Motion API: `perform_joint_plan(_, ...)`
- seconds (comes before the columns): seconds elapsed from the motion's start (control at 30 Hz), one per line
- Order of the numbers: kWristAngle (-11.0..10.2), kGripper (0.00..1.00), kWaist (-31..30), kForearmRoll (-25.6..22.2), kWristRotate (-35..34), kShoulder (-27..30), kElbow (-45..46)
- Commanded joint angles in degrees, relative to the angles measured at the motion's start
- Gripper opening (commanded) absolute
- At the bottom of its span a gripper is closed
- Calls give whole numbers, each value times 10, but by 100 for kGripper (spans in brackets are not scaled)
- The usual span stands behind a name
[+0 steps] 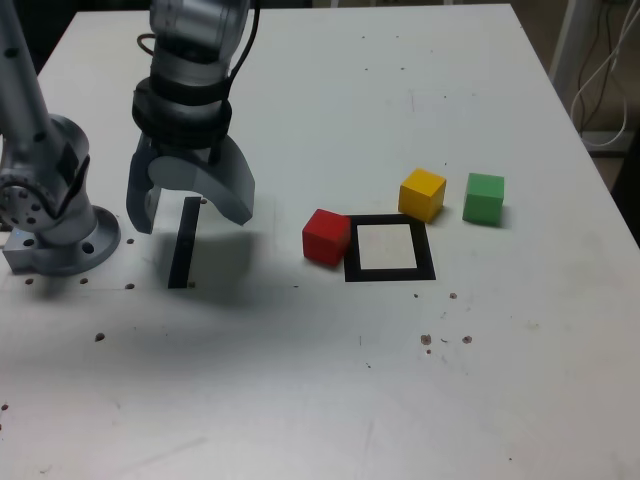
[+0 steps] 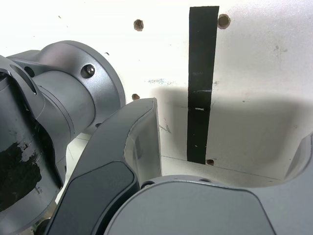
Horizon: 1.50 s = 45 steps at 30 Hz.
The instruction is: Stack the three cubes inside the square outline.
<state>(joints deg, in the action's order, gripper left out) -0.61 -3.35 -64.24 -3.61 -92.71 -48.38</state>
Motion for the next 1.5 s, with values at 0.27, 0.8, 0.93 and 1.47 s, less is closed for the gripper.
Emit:
perform_joint_plan(0.27, -1, 99, 1, 1, 4, -1, 0)
perform_joint_plan(0.8, -22, 99, -24, -18, 14, -8, -91)
perform_joint_plan(0.93, -34, 99, -45, -40, 14, -15, -136)
perform_joint_plan(1.47, -69, 97, -85, -57, 114, -131, -252)
